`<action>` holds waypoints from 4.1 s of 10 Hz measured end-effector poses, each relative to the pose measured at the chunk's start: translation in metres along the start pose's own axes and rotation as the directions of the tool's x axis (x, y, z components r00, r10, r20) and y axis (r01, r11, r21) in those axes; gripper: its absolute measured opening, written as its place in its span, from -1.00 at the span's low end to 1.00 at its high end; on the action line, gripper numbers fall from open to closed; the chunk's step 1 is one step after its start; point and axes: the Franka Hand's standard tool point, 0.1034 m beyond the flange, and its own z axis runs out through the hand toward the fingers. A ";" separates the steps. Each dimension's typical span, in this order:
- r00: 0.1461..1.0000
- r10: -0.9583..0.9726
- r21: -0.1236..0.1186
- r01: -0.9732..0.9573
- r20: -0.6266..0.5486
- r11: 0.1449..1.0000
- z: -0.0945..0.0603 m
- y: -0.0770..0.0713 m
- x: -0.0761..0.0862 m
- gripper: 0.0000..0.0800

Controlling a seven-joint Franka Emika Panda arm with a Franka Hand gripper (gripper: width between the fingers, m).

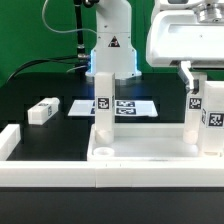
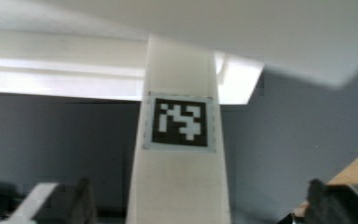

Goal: Assemble desk

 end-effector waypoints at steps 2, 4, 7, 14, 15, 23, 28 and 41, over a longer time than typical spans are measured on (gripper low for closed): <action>1.000 0.000 0.000 0.000 0.000 1.000 0.000 0.000 0.000 0.61; 1.000 0.000 0.000 0.000 0.000 1.000 0.000 0.000 0.000 0.62; 1.000 0.000 0.001 0.000 0.001 1.000 -0.001 0.000 0.001 0.62; 0.938 0.053 -0.001 -0.056 0.343 0.998 -0.001 0.022 0.021 0.62; 0.902 0.070 -0.005 -0.074 0.426 0.997 -0.003 0.022 0.024 0.62; 0.813 0.177 -0.069 -0.167 0.555 0.984 0.013 0.005 0.022 0.62; 0.759 0.382 -0.185 -0.336 0.527 0.923 0.014 0.007 0.022 -0.28; -0.239 0.971 -0.527 -0.822 -0.019 -0.213 0.018 0.007 0.024 -0.21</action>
Offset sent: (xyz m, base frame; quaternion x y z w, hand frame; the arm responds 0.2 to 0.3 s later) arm 0.0000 0.0000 0.0000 0.0000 0.0000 0.0000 1.0000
